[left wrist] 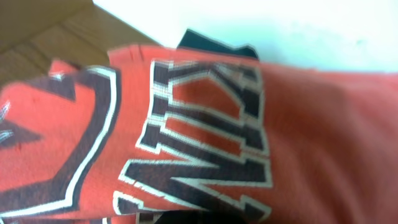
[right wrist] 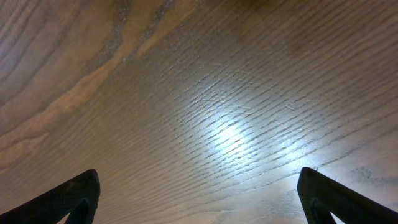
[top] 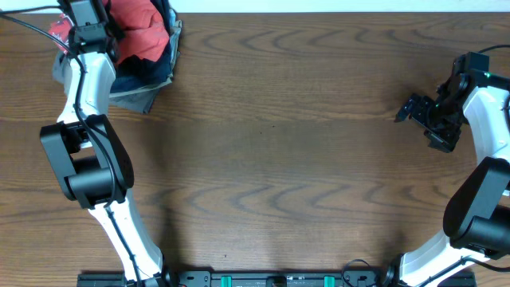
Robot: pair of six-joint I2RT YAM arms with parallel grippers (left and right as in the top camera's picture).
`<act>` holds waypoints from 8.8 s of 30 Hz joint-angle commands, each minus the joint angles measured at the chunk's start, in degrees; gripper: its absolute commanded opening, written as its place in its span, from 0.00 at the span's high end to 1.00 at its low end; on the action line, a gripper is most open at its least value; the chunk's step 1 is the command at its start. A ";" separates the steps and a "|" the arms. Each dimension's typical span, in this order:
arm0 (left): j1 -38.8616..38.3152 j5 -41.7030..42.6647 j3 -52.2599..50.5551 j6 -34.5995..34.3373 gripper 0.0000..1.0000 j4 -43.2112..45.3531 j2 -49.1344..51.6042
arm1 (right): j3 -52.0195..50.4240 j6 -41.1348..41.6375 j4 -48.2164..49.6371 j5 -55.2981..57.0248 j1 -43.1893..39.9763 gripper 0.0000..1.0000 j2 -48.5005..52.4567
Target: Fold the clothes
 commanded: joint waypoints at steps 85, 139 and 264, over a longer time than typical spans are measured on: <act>-5.70 15.63 -11.74 -2.64 0.02 -59.28 -48.04 | 0.74 -0.87 -0.04 0.15 0.09 0.01 -0.55; -10.36 17.57 -95.67 1.03 0.02 -4.79 -122.01 | 0.74 -0.87 -0.02 0.15 0.09 0.01 -0.55; -6.88 16.87 -104.56 7.50 0.02 4.68 -126.03 | -76.06 -1.07 60.28 4.26 24.44 0.01 -100.67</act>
